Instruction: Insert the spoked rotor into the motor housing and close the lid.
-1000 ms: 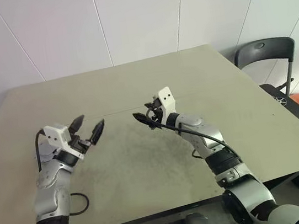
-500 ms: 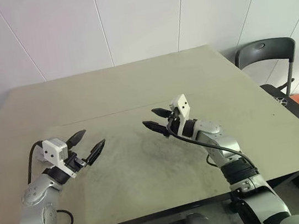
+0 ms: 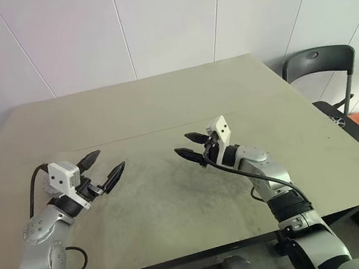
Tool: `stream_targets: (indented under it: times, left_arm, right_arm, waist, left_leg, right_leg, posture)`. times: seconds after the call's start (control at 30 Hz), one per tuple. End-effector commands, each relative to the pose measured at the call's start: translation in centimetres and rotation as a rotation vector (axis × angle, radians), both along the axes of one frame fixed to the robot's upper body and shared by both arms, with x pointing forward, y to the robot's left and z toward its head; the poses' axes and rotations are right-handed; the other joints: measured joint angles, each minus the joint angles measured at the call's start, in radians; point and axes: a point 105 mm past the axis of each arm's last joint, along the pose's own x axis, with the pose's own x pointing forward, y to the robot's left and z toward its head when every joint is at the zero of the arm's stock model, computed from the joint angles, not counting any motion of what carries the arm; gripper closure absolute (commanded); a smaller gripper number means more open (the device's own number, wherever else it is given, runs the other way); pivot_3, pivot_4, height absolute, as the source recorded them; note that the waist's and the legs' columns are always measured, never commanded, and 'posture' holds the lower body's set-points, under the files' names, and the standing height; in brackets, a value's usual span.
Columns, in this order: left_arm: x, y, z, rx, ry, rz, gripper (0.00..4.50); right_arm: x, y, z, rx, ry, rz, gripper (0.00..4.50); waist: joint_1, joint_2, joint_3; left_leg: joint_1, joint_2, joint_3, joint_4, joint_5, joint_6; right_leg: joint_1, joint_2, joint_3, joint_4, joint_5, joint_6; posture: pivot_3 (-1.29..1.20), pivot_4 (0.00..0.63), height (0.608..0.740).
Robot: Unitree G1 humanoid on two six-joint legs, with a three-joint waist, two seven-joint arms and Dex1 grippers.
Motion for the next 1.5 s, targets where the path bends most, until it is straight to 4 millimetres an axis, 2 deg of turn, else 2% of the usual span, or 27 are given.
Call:
stream_targets:
  times: [0.03, 0.4, 0.5, 0.53, 0.57, 0.77, 1.0, 1.5]
  left_arm:
    - [0.1, -0.3, 1.7, 0.008, -0.058, -0.019, 0.05]
    - [0.4, -0.9, 1.8, 0.003, -0.055, -0.030, 0.05]
    - [0.4, -0.9, 1.4, 0.003, -0.050, -0.030, 0.00]
    - [0.4, -0.9, 1.3, 0.002, -0.047, -0.031, 0.00]
    - [0.4, -0.9, 1.1, 0.000, -0.045, -0.032, 0.00]
    - [0.5, -0.7, 0.5, 0.001, -0.038, -0.040, 0.00]
    - [0.6, -0.9, 0.8, 0.005, -0.043, -0.057, 0.00]
    - [1.2, -3.9, 2.5, 0.005, -0.051, -0.127, 0.00]
  right_arm:
    - [0.3, 0.3, 1.5, 0.013, -0.060, 0.011, 0.93]
    - [0.4, -0.1, 1.6, 0.010, -0.066, -0.004, 0.93]
    - [0.2, -0.2, 1.7, 0.008, -0.066, 0.011, 0.37]
    - [0.1, -0.1, 1.7, 0.004, -0.069, 0.017, 0.07]
    - [0.1, -0.2, 1.7, 0.002, -0.073, 0.010, 0.03]
    - [0.5, -0.3, 1.8, 0.001, -0.073, -0.013, 0.03]
    - [0.6, -0.4, 1.8, -0.005, -0.079, -0.018, 0.03]
    - [0.6, -0.8, 2.0, -0.005, -0.095, -0.048, 0.03]
  waist:
    - [0.000, 0.000, 0.000]
    - [0.000, 0.000, 0.000]
    - [0.000, 0.000, 0.000]
    - [0.000, 0.000, 0.000]
    - [0.000, 0.000, 0.000]
    - [0.000, 0.000, 0.000]
    - [0.000, 0.000, 0.000]
    - [-0.001, 0.000, 0.000]
  left_leg:
    - [0.000, 0.000, 0.000, 0.000, 0.000, 0.000]
    - [0.000, 0.000, 0.000, 0.000, 0.000, 0.000]
    - [0.000, 0.000, 0.000, 0.000, 0.000, 0.000]
    - [0.000, 0.000, 0.000, 0.000, 0.000, 0.000]
    - [0.000, 0.000, 0.000, 0.001, 0.000, 0.000]
    - [0.000, 0.000, 0.000, 0.001, 0.000, 0.000]
    - [0.000, 0.000, 0.000, 0.001, 0.000, 0.000]
    - [0.000, 0.000, 0.000, 0.001, 0.000, 0.000]
  right_leg:
    - [0.000, 0.000, 0.000, 0.000, 0.000, 0.000]
    - [0.000, 0.000, 0.000, 0.000, 0.000, 0.000]
    - [0.000, 0.000, 0.000, 0.000, 0.000, 0.000]
    - [0.000, 0.000, 0.000, 0.000, 0.000, 0.000]
    - [0.000, 0.000, 0.000, 0.000, 0.000, 0.000]
    - [0.000, 0.000, 0.000, 0.000, 0.000, -0.001]
    - [0.000, 0.000, 0.000, 0.001, 0.001, -0.001]
    - [0.000, 0.000, 0.000, 0.001, 0.001, -0.001]
  posture:
    - [0.00, 0.000, 0.740]
    - [0.00, 0.000, 0.740]
    - [0.00, 0.000, 0.740]
    - [0.00, 0.000, 0.740]
    - [0.00, 0.000, 0.740]
    - [0.00, 0.000, 0.740]
    - [0.00, 0.000, 0.740]
    - [0.00, 0.000, 0.740]
